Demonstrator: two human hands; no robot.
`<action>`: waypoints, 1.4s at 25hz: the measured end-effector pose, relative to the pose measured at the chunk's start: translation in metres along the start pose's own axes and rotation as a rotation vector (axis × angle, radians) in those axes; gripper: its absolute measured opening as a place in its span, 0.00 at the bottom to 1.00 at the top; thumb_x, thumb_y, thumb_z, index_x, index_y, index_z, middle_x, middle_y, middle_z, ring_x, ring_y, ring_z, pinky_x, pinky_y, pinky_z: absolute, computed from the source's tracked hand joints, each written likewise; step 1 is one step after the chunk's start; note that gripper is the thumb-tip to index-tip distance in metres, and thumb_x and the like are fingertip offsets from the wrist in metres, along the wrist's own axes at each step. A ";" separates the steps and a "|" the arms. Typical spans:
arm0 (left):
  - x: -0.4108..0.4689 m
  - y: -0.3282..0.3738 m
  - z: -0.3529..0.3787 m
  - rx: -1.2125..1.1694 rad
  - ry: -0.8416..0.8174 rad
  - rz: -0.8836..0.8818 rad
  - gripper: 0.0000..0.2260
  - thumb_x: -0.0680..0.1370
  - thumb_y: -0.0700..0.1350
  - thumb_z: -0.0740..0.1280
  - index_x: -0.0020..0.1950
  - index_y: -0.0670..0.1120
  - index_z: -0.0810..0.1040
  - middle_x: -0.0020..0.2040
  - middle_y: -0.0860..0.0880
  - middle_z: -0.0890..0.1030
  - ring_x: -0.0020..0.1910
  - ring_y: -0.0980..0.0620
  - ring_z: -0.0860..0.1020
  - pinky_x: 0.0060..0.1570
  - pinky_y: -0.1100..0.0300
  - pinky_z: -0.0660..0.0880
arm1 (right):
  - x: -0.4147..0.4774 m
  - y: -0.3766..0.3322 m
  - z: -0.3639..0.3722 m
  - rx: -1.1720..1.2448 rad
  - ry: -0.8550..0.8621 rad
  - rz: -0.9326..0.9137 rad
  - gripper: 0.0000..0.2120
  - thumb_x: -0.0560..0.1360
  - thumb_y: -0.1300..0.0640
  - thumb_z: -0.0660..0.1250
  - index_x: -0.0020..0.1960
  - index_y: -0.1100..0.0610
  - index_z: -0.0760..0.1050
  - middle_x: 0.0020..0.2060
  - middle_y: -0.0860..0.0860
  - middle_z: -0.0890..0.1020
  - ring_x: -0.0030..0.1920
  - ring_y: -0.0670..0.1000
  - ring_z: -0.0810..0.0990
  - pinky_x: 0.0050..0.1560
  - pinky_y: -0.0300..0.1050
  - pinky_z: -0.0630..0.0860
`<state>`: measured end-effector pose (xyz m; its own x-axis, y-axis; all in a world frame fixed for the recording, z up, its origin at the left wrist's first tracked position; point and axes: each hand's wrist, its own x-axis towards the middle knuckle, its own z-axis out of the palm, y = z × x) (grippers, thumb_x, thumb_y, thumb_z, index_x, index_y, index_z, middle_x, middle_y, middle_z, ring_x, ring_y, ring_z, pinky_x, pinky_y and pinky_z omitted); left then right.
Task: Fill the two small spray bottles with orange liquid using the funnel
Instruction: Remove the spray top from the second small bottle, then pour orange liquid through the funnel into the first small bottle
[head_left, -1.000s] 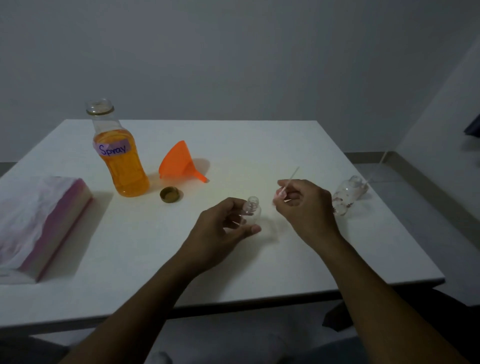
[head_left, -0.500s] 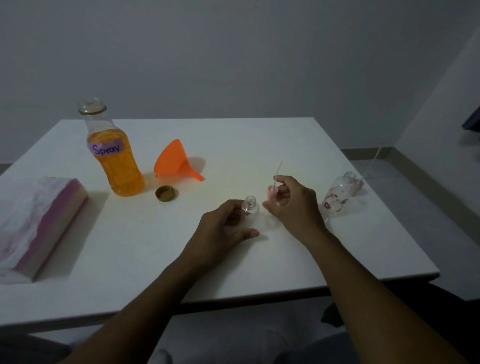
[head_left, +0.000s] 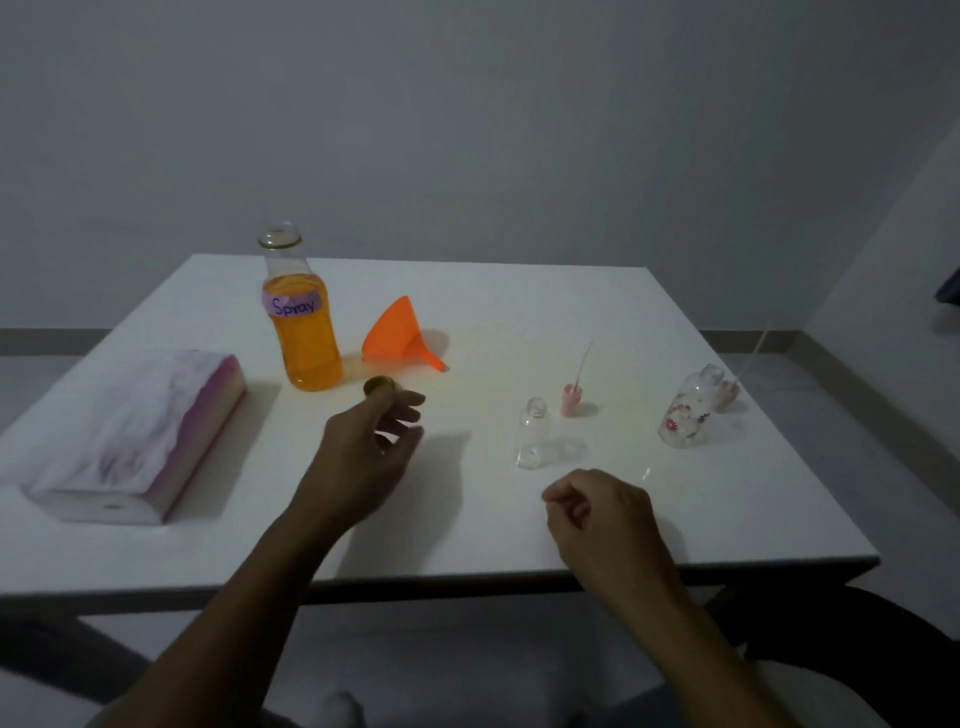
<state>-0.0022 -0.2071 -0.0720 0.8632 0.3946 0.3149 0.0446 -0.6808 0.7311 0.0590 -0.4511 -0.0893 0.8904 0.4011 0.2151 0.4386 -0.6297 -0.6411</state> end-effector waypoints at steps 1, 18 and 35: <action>0.000 -0.003 -0.012 -0.015 0.095 -0.021 0.11 0.77 0.41 0.67 0.58 0.52 0.77 0.51 0.57 0.81 0.47 0.65 0.78 0.41 0.75 0.73 | -0.005 -0.008 0.010 0.014 0.011 -0.095 0.04 0.74 0.63 0.74 0.46 0.55 0.84 0.41 0.47 0.85 0.40 0.41 0.81 0.44 0.34 0.81; 0.096 -0.087 -0.055 -0.240 0.363 -0.305 0.35 0.72 0.56 0.73 0.74 0.53 0.59 0.72 0.52 0.68 0.66 0.52 0.69 0.57 0.56 0.71 | 0.195 -0.140 0.127 0.150 -0.200 0.125 0.49 0.69 0.42 0.76 0.80 0.51 0.52 0.76 0.52 0.63 0.75 0.56 0.64 0.67 0.53 0.70; 0.048 -0.043 -0.082 -0.145 0.398 -0.075 0.24 0.70 0.51 0.74 0.63 0.48 0.74 0.53 0.51 0.79 0.49 0.54 0.78 0.44 0.68 0.71 | 0.147 -0.130 -0.017 0.725 0.042 -0.021 0.46 0.56 0.41 0.81 0.71 0.49 0.69 0.62 0.47 0.80 0.60 0.47 0.80 0.53 0.41 0.78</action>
<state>-0.0036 -0.1082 -0.0391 0.5975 0.6664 0.4461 0.0042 -0.5589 0.8292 0.1346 -0.3217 0.0388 0.8930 0.3731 0.2517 0.2778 -0.0172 -0.9605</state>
